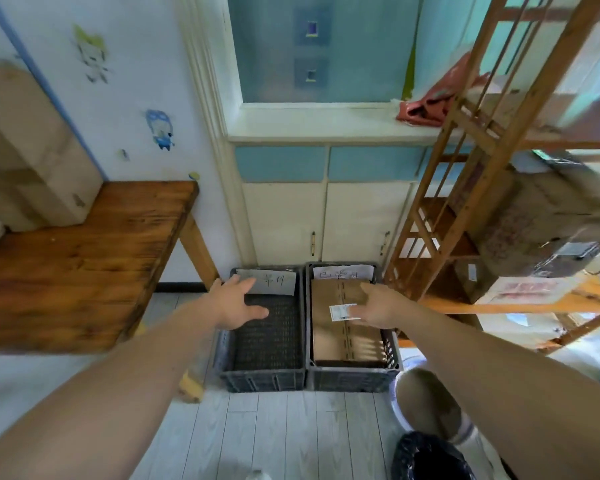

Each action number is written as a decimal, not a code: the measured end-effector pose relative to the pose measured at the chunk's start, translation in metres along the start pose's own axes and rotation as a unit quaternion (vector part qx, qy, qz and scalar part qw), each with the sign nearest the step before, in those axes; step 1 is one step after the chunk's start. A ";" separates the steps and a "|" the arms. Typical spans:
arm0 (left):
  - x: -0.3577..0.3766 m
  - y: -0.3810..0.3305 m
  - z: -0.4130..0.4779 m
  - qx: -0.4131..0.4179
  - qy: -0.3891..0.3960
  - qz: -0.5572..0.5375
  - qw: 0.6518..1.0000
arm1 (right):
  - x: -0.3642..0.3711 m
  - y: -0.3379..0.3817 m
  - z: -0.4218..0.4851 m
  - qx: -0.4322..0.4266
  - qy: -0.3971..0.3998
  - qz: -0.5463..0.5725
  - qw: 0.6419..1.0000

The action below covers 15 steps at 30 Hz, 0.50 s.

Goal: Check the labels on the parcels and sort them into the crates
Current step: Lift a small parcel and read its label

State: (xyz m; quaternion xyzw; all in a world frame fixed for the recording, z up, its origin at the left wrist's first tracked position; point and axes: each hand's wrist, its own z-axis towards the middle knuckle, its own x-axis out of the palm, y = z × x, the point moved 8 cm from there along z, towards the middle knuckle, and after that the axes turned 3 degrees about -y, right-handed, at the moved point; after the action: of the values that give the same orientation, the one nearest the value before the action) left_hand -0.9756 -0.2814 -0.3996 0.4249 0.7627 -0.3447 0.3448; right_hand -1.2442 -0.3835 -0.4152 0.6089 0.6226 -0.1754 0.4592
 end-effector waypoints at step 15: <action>-0.119 0.115 -0.116 -0.079 -0.122 -0.067 0.987 | -0.046 0.177 -0.046 -0.111 -0.085 -0.022 0.990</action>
State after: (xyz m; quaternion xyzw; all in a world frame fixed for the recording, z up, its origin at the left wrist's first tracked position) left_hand -0.8535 -0.1887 -0.2682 0.2988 0.7664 -0.3552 0.4440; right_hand -1.1053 -0.3397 -0.2950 0.5229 0.6102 -0.1661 0.5714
